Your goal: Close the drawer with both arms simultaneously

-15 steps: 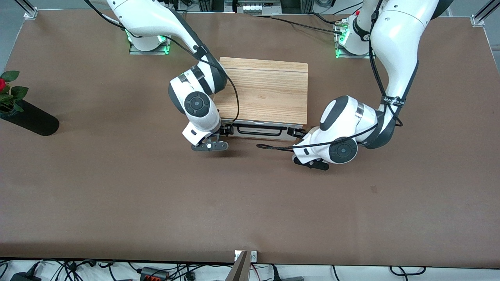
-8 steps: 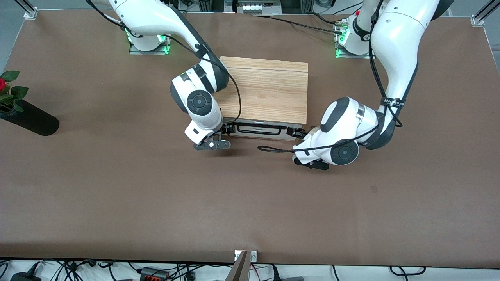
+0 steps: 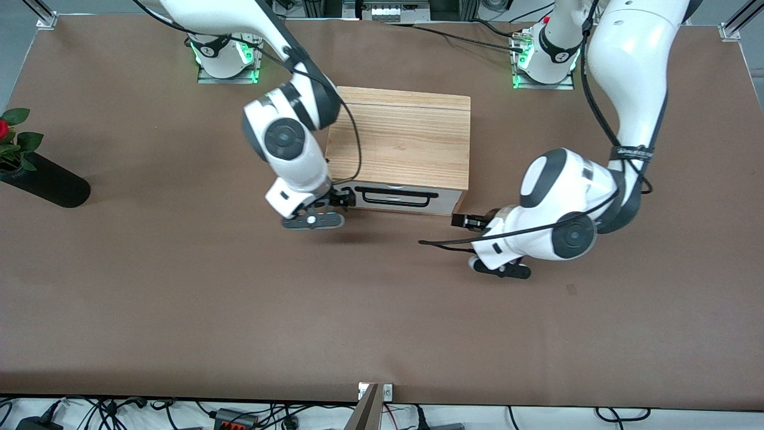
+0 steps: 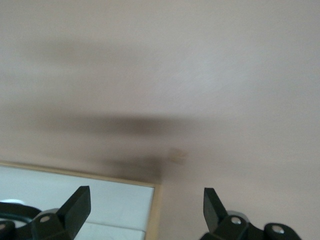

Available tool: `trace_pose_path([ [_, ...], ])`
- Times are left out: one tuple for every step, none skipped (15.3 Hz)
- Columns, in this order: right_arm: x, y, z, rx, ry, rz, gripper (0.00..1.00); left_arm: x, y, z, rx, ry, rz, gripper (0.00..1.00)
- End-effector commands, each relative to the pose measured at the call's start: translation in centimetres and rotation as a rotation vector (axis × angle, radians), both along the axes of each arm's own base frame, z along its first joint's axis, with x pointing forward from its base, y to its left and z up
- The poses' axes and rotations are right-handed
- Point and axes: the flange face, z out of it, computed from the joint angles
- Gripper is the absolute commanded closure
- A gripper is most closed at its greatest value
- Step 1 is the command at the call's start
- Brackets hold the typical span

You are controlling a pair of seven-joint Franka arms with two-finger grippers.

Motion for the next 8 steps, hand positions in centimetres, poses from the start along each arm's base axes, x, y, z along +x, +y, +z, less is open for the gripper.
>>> trace_pose_path([
  [2.2,-7.8,6.2,-0.008,0.025,-0.052,0.0,0.3,2.4,3.9,-0.001,-0.036,0.024,0.0],
  [2.8,-10.2,8.1,-0.013,0.04,-0.055,0.0,0.5,3.7,5.4,-0.001,-0.053,0.041,0.0],
  [3.3,-12.5,10.0,-0.018,0.052,-0.08,0.0,0.5,4.9,7.2,0.003,-0.067,0.054,0.0],
  [3.8,-15.3,11.9,-0.027,0.073,-0.116,0.0,0.3,6.4,8.8,0.007,-0.066,0.067,0.0],
  [4.0,-17.8,13.3,-0.034,0.106,-0.148,0.0,0.1,8.2,10.0,0.012,-0.057,0.086,0.0],
  [3.8,-19.8,14.6,-0.041,0.135,-0.154,0.0,-0.1,10.0,11.2,0.017,-0.042,0.102,0.0],
  [3.8,-21.6,15.6,-0.046,0.159,-0.125,0.0,-0.5,11.8,12.9,0.036,-0.036,0.116,0.0],
  [3.4,-23.6,16.7,-0.046,0.179,-0.079,0.0,-0.8,13.4,15.2,0.063,-0.047,0.127,0.0],
])
